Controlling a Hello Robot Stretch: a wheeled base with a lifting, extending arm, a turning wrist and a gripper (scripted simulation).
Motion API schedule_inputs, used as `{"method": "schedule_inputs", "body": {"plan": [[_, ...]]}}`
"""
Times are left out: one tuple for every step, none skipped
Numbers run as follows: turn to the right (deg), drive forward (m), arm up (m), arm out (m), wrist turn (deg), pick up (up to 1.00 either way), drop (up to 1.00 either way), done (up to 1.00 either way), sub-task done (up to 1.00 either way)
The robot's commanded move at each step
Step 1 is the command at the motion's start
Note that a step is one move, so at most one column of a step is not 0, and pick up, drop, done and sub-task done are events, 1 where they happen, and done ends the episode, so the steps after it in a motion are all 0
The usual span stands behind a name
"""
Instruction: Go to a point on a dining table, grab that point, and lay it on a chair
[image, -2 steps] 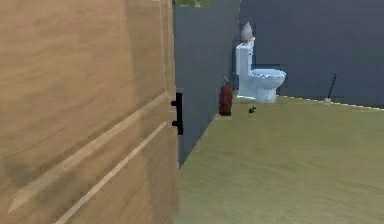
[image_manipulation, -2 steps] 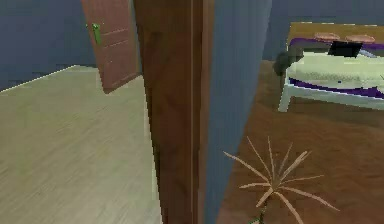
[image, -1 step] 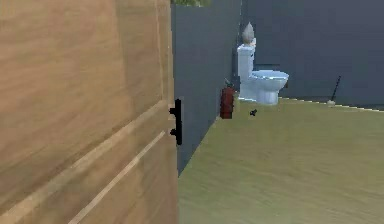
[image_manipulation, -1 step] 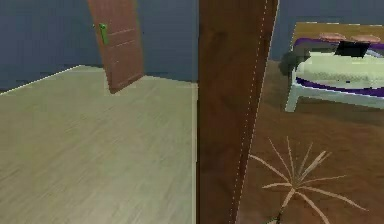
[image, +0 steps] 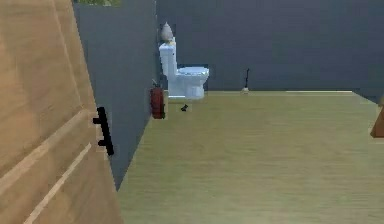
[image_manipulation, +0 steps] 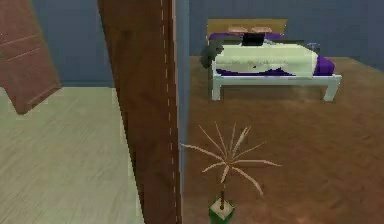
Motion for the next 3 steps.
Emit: {"method": "schedule_inputs", "body": {"plan": [[0.0, 0.45, 0.0, 0.0, 0.0, 0.0, 0.0, 0.0, 0.0], [39.0, 0.0, 0.0, 0.0, 0.0, 0.0, 0.0, 0.0, 0.0], [0.0, 1.0, 0.0, 0.0, 0.0, 0.0, 0.0, 0.0, 0.0]]}}
